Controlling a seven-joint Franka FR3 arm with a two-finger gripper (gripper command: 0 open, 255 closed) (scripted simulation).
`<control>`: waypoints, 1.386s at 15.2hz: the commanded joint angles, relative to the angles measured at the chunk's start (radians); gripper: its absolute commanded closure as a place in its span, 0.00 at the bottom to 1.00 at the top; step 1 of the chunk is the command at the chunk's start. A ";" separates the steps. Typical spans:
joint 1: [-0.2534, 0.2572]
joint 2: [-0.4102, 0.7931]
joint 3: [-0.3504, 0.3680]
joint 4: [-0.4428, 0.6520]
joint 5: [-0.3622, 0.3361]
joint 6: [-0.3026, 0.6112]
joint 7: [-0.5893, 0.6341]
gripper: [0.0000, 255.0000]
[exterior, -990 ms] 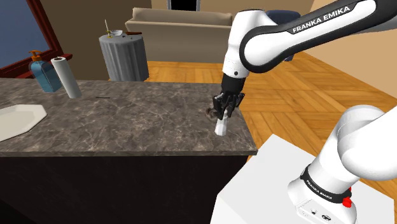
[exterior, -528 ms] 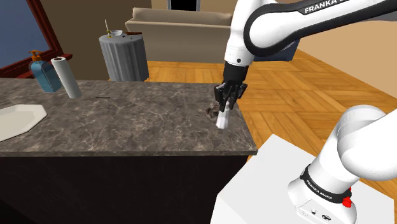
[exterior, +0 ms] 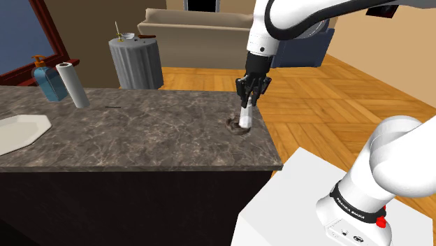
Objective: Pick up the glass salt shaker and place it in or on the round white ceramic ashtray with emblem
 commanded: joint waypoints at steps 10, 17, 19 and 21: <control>-0.067 0.250 -0.121 0.284 -0.041 -0.050 -0.164 1.00; -0.067 0.273 -0.122 0.211 -0.035 0.044 -0.174 1.00; -0.066 0.281 -0.122 0.192 -0.033 0.071 -0.177 1.00; -0.066 0.290 -0.123 0.174 -0.031 0.099 -0.181 1.00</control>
